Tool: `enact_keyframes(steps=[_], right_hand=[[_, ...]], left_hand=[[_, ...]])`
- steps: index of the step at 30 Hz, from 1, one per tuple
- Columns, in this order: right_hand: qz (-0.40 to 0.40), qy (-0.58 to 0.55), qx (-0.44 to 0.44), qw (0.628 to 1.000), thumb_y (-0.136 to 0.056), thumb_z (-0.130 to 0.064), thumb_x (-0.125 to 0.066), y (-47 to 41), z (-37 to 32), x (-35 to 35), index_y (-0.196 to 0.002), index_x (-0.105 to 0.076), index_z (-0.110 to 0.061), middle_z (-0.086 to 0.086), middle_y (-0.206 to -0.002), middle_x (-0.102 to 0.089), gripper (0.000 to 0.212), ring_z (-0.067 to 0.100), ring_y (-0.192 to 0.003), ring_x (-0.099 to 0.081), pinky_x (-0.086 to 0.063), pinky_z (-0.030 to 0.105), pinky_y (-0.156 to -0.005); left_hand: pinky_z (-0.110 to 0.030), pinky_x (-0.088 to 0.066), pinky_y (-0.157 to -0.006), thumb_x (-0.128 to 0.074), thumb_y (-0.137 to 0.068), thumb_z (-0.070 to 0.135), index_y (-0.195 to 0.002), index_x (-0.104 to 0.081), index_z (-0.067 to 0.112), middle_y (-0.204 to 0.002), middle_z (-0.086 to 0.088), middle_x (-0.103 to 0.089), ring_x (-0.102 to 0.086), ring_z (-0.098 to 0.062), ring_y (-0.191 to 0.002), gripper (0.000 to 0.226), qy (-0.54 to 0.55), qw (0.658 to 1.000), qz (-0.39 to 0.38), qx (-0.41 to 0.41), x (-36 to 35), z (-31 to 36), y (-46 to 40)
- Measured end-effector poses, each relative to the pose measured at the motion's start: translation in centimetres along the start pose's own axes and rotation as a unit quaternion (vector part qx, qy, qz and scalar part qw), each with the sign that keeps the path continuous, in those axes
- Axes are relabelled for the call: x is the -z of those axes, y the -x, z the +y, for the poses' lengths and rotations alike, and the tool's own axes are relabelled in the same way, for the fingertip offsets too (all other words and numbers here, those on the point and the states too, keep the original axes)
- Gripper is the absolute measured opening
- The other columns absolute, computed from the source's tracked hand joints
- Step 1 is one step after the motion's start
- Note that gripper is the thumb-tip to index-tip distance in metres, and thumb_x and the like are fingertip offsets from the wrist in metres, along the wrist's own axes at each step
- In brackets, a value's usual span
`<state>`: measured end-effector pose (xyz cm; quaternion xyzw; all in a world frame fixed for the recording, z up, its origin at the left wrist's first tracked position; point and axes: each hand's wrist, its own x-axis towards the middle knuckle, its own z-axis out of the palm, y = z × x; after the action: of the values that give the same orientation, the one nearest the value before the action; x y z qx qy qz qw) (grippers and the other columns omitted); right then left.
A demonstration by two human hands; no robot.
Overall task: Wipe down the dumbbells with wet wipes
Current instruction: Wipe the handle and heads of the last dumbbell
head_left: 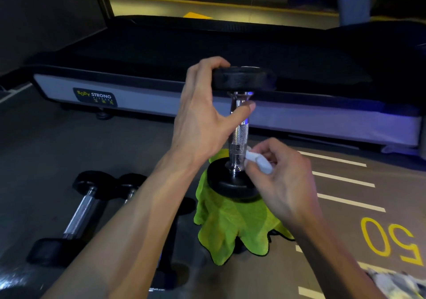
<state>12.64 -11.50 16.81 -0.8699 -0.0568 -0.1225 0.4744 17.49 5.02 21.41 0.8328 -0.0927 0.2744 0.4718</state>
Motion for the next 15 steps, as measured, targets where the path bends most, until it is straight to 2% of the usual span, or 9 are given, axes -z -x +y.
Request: enact_keyframes(steps=[2,6,8,10,12,15], right_hand=[[-0.023,-0.04,0.005,0.999,-0.086,-0.018,-0.078,0.6,0.0,0.2,-0.085,-0.07,-0.027,-0.017,-0.091,-0.072,0.012,0.001,-0.089,-0.067,-0.05,0.02,-0.076],[-0.092,-0.072,0.033,0.993,-0.09,-0.018,-0.075,1.5,0.1,0.8,-0.091,-0.078,-0.029,-0.018,-0.107,-0.068,0.012,0.0,-0.108,-0.065,-0.046,0.015,-0.089],[-0.109,-0.05,0.048,0.992,-0.09,-0.022,-0.075,1.4,-0.2,1.1,-0.093,-0.079,-0.033,-0.018,-0.106,-0.067,0.012,-0.002,-0.105,-0.064,-0.042,0.008,-0.084],[-0.105,-0.021,0.065,0.992,-0.087,-0.021,-0.078,0.9,-0.5,1.1,-0.089,-0.08,-0.035,-0.016,-0.098,-0.066,0.014,-0.001,-0.094,-0.064,-0.041,0.007,-0.075],[-0.102,0.007,0.073,0.992,-0.083,-0.016,-0.08,0.1,-0.8,0.6,-0.082,-0.079,-0.035,-0.011,-0.086,-0.066,0.019,0.004,-0.082,-0.063,-0.043,0.013,-0.067],[-0.071,0.056,0.118,0.989,-0.083,-0.016,-0.08,-0.4,-0.9,-0.4,-0.085,-0.08,-0.033,-0.011,-0.083,-0.066,0.017,0.006,-0.077,-0.062,-0.048,0.025,-0.069]], left_hand=[[-0.018,-0.047,-0.088,-0.087,-0.081,0.038,-0.135,-0.048,0.029,-0.13,0.011,-0.05,-0.053,0.001,-0.116,0.068,0.012,1.0,0.001,0.009,0.0,-0.1,0.0],[-0.021,-0.046,-0.083,-0.087,-0.082,0.041,-0.135,-0.047,0.029,-0.128,0.011,-0.055,-0.055,-0.001,-0.115,0.067,0.021,1.0,-0.002,0.019,0.1,-0.2,-0.2],[-0.022,-0.047,-0.083,-0.087,-0.082,0.041,-0.134,-0.047,0.029,-0.127,0.01,-0.057,-0.056,-0.002,-0.116,0.067,0.02,1.0,-0.002,0.02,0.2,-0.1,-0.3],[-0.022,-0.047,-0.082,-0.086,-0.082,0.041,-0.134,-0.046,0.03,-0.127,0.01,-0.058,-0.057,-0.003,-0.115,0.067,0.016,1.0,-0.004,0.016,0.2,0.0,-0.3],[-0.022,-0.047,-0.08,-0.086,-0.082,0.041,-0.133,-0.045,0.031,-0.127,0.011,-0.058,-0.058,-0.003,-0.115,0.066,0.015,1.0,-0.008,0.013,0.2,0.2,-0.1],[-0.019,-0.045,-0.076,-0.086,-0.082,0.038,-0.131,-0.046,0.031,-0.125,0.01,-0.059,-0.059,-0.003,-0.112,0.064,0.027,0.999,-0.013,0.012,0.0,0.4,0.0]])
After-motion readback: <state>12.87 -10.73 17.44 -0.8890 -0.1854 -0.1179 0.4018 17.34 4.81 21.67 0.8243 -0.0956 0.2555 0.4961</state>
